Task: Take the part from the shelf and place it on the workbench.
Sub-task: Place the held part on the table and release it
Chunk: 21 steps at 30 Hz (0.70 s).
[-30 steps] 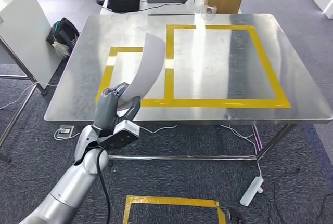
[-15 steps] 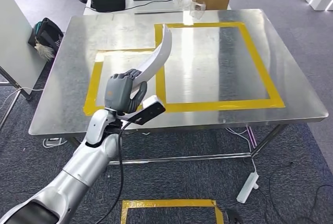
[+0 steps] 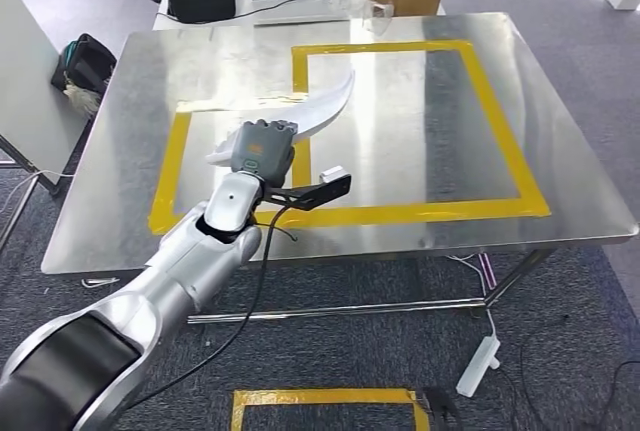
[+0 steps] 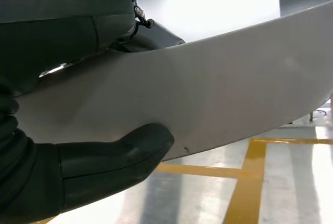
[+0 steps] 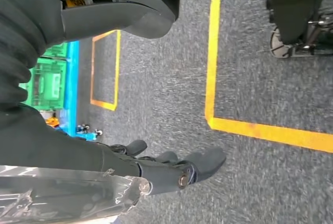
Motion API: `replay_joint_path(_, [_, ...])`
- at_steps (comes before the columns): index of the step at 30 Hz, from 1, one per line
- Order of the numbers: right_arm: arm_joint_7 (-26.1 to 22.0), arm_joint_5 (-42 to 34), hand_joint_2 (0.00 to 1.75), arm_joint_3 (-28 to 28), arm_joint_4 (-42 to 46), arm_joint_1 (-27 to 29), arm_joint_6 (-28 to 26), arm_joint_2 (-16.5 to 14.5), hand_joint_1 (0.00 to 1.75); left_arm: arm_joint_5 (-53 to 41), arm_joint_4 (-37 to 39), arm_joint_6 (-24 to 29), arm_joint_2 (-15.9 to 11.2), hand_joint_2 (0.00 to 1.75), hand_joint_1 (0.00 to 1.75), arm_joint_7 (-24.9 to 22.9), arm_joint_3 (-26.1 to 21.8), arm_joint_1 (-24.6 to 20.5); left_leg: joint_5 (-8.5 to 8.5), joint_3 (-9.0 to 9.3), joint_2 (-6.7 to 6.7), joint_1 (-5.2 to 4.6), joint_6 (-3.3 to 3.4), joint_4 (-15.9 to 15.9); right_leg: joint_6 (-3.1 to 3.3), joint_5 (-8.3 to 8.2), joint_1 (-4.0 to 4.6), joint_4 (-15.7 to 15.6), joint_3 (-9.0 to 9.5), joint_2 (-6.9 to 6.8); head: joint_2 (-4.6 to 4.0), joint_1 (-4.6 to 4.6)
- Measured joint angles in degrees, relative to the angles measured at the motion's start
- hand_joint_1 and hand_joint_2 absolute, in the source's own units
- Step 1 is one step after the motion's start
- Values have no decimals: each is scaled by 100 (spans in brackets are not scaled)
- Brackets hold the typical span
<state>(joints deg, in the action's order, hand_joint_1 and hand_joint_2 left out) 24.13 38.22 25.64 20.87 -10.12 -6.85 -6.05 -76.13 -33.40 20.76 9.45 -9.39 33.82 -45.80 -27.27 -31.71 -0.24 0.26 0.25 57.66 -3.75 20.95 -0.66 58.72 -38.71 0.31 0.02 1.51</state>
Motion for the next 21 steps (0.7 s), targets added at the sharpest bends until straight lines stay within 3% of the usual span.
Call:
replay_joint_path(1, [1, 0, 175, -19, 0, 0, 1, -1, 0, -6, 73, -3, 3, 175, 175, -11, 13, -38, 17, 9, 0, -2, 18, -17, 9, 8, 1, -1, -2, 15, 0, -4])
replay_joint_path(5, [3, -6, 175, -59, 0, 0, 10, -1, 0, -107, 306, -146, 24, 175, 0, -60, 68, -197, 1, 76, 1, 1, 19, -133, 75, 49, 8, -4, 2, 44, 0, -3])
replay_joint_path(7, [4, -16, 175, -88, 0, -2, 20, -1, 0, -220, 426, -382, 42, 175, 0, -173, 116, -264, -3, 90, 1, 5, -29, -162, 104, 59, 14, -4, 7, 43, 0, -1])
replay_joint_path(11, [4, -82, 175, -177, 0, -5, 11, -1, 0, -231, 626, -637, 50, 0, 0, -422, 129, -325, 8, 91, 2, 12, -115, -173, 137, 50, 19, -3, 10, 42, 0, 0])
replay_joint_path(17, [4, -215, 175, -268, -4, 39, -66, -1, 0, 100, 713, -219, -20, 0, 0, -291, -158, -338, 17, 109, 1, 7, -128, -167, 137, 31, 5, -19, 44, 30, 0, 2])
replay_joint_path(20, [3, -305, 44, -287, -16, 88, -152, -6, 0, 443, 667, 175, -72, 0, 0, -5, -408, -291, 158, 202, 15, 22, -26, -332, 56, -29, -6, -130, 66, 29, 0, -12])
replay_joint_path(21, [3, -342, 0, -287, -20, 106, -188, -7, 0, 623, 597, 363, -86, 0, 0, 183, -512, -242, 235, 256, 29, 42, 18, -448, 24, 19, 2, -93, 39, 29, 0, -10])
